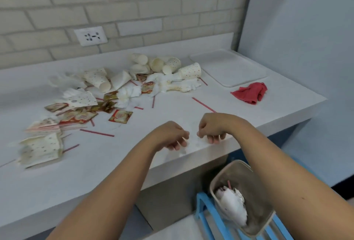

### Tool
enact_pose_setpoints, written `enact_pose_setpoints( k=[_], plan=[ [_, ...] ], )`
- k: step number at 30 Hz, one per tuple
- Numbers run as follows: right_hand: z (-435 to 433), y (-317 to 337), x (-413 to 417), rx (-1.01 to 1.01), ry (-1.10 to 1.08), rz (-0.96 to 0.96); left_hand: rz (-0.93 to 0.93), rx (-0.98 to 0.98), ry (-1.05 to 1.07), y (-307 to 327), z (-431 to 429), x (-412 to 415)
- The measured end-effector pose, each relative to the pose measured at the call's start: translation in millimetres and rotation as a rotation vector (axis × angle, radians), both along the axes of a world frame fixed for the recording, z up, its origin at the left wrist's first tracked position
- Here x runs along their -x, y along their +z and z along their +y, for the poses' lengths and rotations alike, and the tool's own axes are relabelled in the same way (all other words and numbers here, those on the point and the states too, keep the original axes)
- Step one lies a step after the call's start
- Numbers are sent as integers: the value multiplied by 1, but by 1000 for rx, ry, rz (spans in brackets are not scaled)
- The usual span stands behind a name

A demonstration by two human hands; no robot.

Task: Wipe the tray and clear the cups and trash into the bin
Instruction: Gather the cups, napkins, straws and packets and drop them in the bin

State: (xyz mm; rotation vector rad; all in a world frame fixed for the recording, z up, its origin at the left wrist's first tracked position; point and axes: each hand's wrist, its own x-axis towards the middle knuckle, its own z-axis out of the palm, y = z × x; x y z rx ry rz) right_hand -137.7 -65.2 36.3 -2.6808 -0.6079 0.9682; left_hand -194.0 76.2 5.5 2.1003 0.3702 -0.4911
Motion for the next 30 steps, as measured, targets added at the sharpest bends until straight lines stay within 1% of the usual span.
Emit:
enact_pose_setpoints(
  k=[2, 4, 9, 12, 14, 16, 19, 21, 23, 26, 28, 30],
  plan=[
    [31, -1, 1, -77, 45, -98, -59, -48, 102, 7, 30, 10],
    [63, -4, 5, -154, 80, -149, -112, -76, 201, 11, 61, 22],
    [143, -13, 22, -283, 155, -185, -209, -141, 416, 17, 133, 61],
    [184, -25, 30, -302, 224, -225, -284, -214, 516, 17, 170, 81],
    [209, -32, 35, -314, 258, -234, -323, -310, 586, 15, 195, 94],
    [230, -38, 40, -319, 279, -248, -344, -456, 646, 10, 219, 105],
    [255, -48, 43, -329, 282, -283, -341, -639, 733, 1, 249, 118],
    [270, -56, 45, -341, 267, -313, -254, -749, 720, -3, 264, 126],
    [282, -64, 46, -336, 257, -362, -115, -799, 633, -6, 276, 131],
    [296, -77, 51, -304, 277, -454, 45, -769, 517, -13, 292, 135],
    [305, -85, 55, -273, 278, -460, 65, -718, 475, -18, 300, 135],
    [314, -90, 54, -268, 240, -423, 55, -657, 457, -22, 306, 135]
  ],
)
